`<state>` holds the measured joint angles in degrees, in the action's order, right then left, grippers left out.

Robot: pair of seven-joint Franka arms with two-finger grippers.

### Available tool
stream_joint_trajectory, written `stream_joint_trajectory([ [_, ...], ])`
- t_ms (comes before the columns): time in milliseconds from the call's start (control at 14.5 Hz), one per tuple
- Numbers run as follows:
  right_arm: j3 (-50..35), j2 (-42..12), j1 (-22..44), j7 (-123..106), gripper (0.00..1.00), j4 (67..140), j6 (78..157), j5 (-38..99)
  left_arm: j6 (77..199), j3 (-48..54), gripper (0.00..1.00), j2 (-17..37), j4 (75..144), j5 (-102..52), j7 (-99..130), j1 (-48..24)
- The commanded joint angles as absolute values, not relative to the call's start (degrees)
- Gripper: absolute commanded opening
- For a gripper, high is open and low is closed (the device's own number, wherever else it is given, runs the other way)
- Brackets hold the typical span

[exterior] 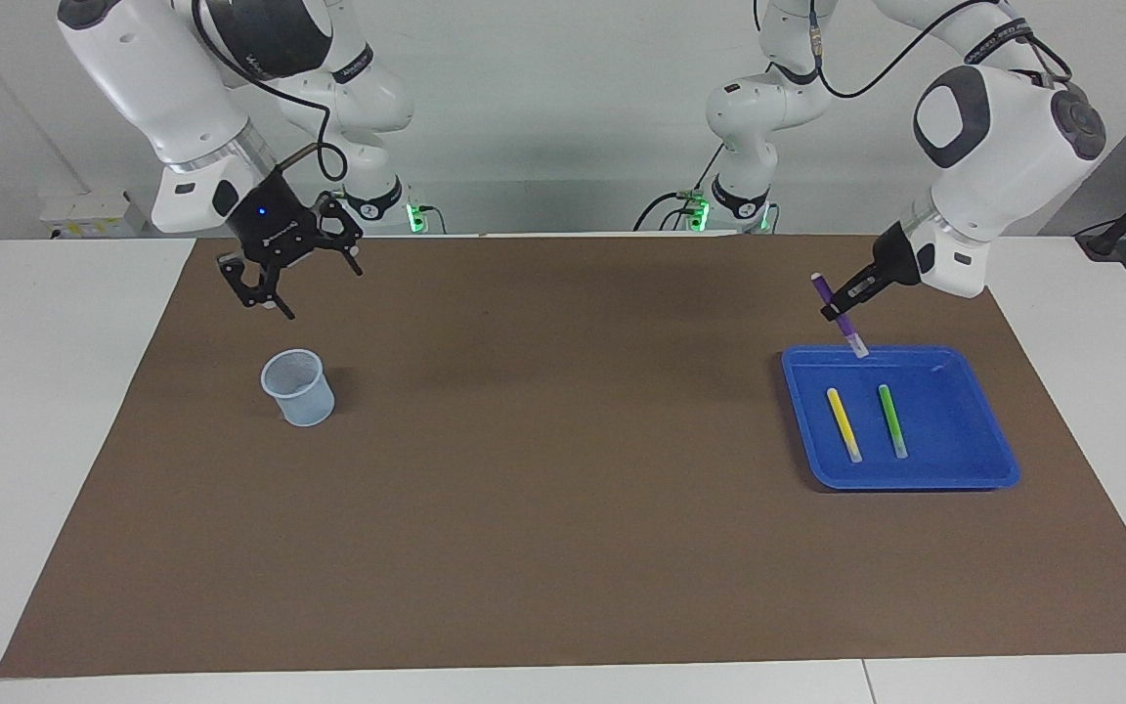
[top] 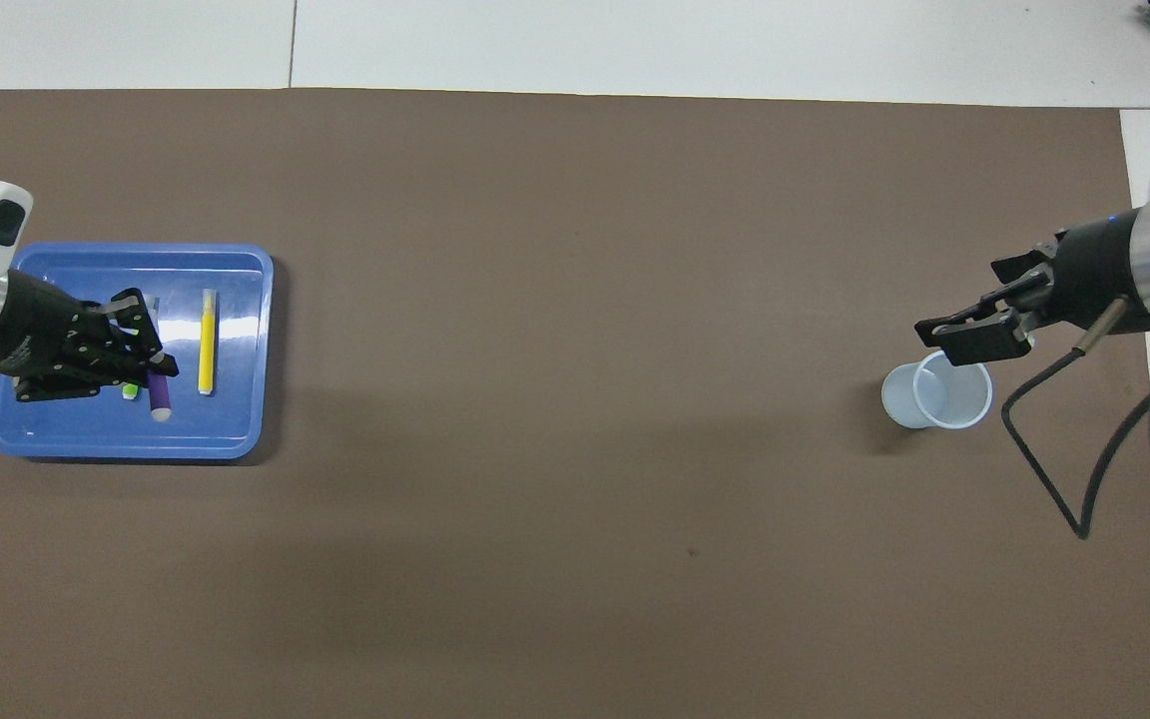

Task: Right arm passes pens to left for tray arrangement
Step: 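Lower the purple pen into the blue tray with the left gripper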

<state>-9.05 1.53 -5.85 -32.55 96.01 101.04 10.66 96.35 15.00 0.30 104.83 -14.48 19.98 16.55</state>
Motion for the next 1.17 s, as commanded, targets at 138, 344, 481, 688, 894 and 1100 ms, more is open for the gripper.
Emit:
stream_joint_trajectory([
  [138, -9.6, 1.5, -8.0, -30.7, 1.00, 94.6, 99.9, 5.2, 97.8, 15.5, 0.00, -0.8, 107.2, -7.4, 0.6, 21.3],
  [344, -9.6, 1.3, -7.9, -30.6, 1.00, 94.2, 100.1, 2.6, 101.3, 15.5, 0.00, 0.3, 107.3, -3.5, -7.5, 23.8],
  [481, -9.5, 1.3, -7.8, -30.2, 1.00, 94.1, 100.2, 1.5, 103.6, 15.5, 0.00, 1.5, 107.2, 0.0, -10.2, 24.3],
  [688, -6.0, 1.1, -5.6, -30.1, 1.00, 94.1, 100.8, -0.2, 109.1, 15.5, 0.00, 5.2, 107.5, 3.1, -14.0, 26.7],
  [894, -2.6, 0.4, -3.8, -30.0, 1.00, 92.5, 100.3, -1.2, 114.3, 15.5, 0.00, 8.4, 107.4, 5.5, -18.2, 28.7],
  [1100, -1.9, -0.7, -3.4, -29.9, 1.00, 89.9, 99.5, -2.6, 119.6, 15.5, 0.00, 12.6, 107.2, 6.2, -18.1, 28.8],
])
